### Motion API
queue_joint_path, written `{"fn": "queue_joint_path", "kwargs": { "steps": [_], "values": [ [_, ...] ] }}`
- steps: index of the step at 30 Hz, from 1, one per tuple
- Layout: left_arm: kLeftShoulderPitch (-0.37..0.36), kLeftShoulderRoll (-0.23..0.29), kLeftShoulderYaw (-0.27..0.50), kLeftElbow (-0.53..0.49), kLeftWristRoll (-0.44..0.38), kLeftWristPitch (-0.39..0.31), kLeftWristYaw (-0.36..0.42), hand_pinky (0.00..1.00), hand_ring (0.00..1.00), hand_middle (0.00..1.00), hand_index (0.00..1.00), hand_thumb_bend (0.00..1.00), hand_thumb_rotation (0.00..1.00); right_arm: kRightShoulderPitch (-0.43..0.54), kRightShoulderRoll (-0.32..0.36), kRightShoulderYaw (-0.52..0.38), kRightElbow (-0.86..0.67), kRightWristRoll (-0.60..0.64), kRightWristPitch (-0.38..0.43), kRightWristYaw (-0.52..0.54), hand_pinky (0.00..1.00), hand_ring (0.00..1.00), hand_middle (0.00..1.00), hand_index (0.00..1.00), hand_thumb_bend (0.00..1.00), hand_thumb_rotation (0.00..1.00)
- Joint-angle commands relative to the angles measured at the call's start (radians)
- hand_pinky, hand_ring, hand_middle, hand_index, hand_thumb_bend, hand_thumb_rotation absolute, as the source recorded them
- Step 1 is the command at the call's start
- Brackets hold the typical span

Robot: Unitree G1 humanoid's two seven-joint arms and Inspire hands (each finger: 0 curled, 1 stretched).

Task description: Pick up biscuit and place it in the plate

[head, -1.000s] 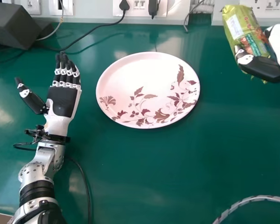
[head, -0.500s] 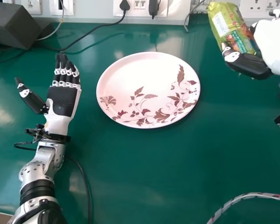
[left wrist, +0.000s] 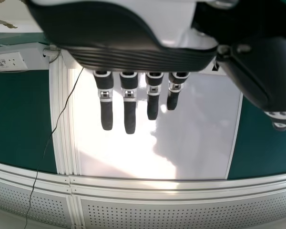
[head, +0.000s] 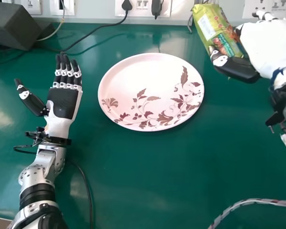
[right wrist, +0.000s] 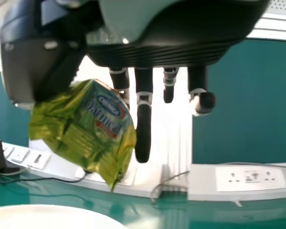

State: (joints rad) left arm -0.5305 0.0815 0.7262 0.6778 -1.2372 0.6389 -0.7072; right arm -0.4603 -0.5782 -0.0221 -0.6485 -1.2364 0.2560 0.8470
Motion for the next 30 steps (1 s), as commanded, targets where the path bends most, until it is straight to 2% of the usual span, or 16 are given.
{"fn": "queue_joint_path", "kwargs": {
  "steps": [1,6,12,17,20,24,26,28,30],
  "values": [
    [0.075,-0.022,0.018,0.054,0.011,0.002,0.001,0.77,0.83,0.95,1.00,1.00,0.77,-0.022,0.015,0.010,0.005,0.005,-0.015,-0.048,0.02,0.15,0.29,0.52,0.52,0.45],
    [0.084,-0.028,0.021,0.029,0.009,-0.005,0.023,0.75,0.81,0.96,1.00,1.00,0.77,-0.016,0.015,0.017,0.018,0.053,-0.056,-0.096,0.02,0.15,0.28,0.51,0.52,0.40],
    [0.083,-0.019,0.022,0.040,0.008,0.010,0.008,0.72,0.78,0.94,1.00,1.00,0.79,-0.006,0.024,0.024,0.027,0.093,-0.099,-0.160,0.01,0.14,0.28,0.52,0.52,0.45],
    [0.089,-0.028,0.021,0.018,0.008,0.009,0.035,0.73,0.76,0.92,1.00,1.00,0.81,-0.012,0.042,0.047,0.048,0.094,-0.112,-0.204,0.01,0.14,0.28,0.52,0.53,0.43],
    [0.086,-0.025,0.021,0.032,0.009,0.011,0.020,0.72,0.77,0.92,1.00,1.00,0.82,-0.025,0.059,0.069,0.062,0.091,-0.111,-0.215,0.01,0.14,0.28,0.52,0.52,0.44],
    [0.086,-0.022,0.019,0.034,0.016,0.003,0.009,0.64,0.79,0.92,1.00,1.00,0.82,-0.044,0.077,0.098,0.080,0.089,-0.113,-0.223,0.01,0.14,0.28,0.52,0.52,0.47],
    [0.088,-0.024,0.020,0.029,0.014,0.004,0.016,0.61,0.79,0.92,1.00,1.00,0.83,-0.052,0.079,0.111,0.093,0.087,-0.124,-0.233,0.01,0.14,0.28,0.52,0.52,0.43],
    [0.088,-0.023,0.022,0.030,0.010,0.009,0.020,0.63,0.80,0.93,1.00,1.00,0.85,-0.062,0.087,0.126,0.102,0.081,-0.119,-0.227,0.01,0.13,0.27,0.52,0.53,0.40],
    [0.088,-0.021,0.022,0.032,0.012,0.007,0.020,0.67,0.81,0.94,1.00,1.00,0.85,-0.068,0.102,0.142,0.107,0.073,-0.111,-0.224,0.00,0.13,0.27,0.52,0.53,0.42]
  ]
}}
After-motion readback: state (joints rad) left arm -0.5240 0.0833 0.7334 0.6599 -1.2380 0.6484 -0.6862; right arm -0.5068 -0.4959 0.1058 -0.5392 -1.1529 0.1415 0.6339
